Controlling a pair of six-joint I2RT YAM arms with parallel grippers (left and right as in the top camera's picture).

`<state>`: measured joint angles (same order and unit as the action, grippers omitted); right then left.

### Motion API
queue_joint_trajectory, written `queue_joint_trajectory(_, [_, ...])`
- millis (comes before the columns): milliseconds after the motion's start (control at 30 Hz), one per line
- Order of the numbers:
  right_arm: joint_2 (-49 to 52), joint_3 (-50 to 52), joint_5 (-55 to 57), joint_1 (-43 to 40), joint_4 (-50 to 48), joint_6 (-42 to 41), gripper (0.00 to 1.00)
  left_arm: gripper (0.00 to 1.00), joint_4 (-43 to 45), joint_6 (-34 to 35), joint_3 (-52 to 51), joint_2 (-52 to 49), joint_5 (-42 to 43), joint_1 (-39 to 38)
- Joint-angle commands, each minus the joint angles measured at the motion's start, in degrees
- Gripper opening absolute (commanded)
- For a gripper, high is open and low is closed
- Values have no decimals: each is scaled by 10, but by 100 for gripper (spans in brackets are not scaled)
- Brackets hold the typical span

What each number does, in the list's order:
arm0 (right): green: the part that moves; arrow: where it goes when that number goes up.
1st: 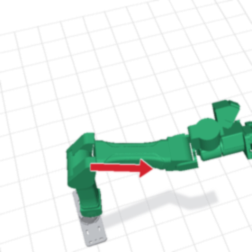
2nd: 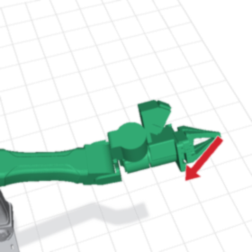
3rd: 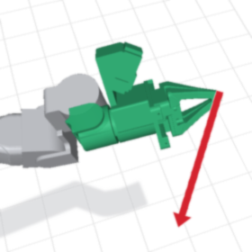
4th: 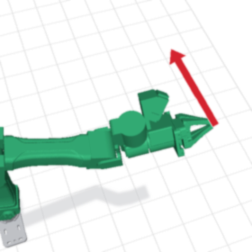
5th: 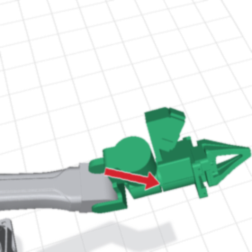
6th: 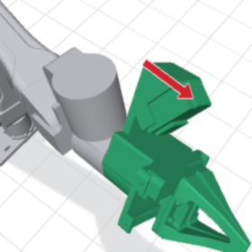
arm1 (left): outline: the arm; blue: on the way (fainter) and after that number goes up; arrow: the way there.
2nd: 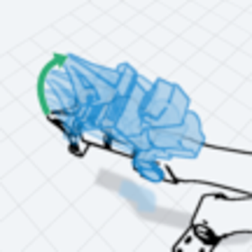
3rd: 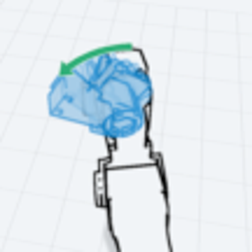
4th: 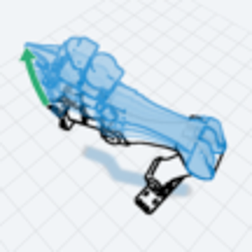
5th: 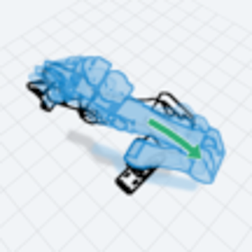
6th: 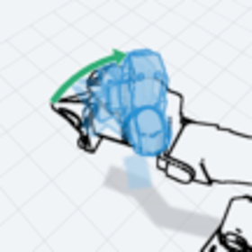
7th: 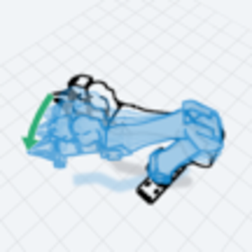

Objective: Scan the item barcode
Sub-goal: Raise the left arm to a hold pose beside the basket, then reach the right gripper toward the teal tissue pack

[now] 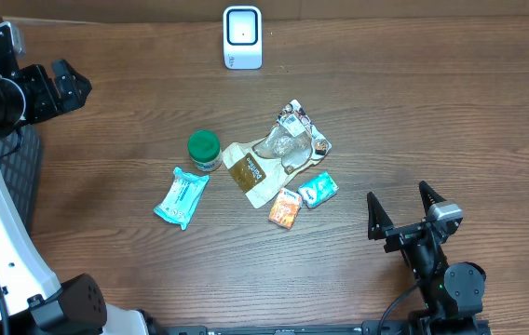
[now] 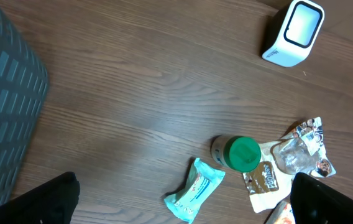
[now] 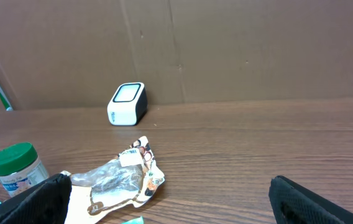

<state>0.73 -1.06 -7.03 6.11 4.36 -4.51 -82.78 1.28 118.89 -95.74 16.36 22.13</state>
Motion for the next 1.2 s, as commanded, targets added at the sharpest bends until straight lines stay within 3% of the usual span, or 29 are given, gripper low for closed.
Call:
queue_joint_trajectory(0, [-6, 6, 5, 3, -2, 0, 100, 100, -1, -11, 8, 4, 10, -2])
queue_joint_trajectory(533, [-6, 6, 22, 3, -8, 0, 100, 100, -1, -11, 8, 4, 11, -2])
queue_joint_trajectory(800, [-6, -5, -130, 3, -35, -3, 100, 100, -1, -11, 8, 4, 11, -2])
queue_joint_trajectory(1033, [31, -109, -147, 3, 27, -6, 100, 100, -1, -11, 8, 4, 11, -2])
queue_joint_trajectory(1167, [130, -217, -147, 3, 114, -6, 100, 100, -1, -11, 8, 4, 10, -2])
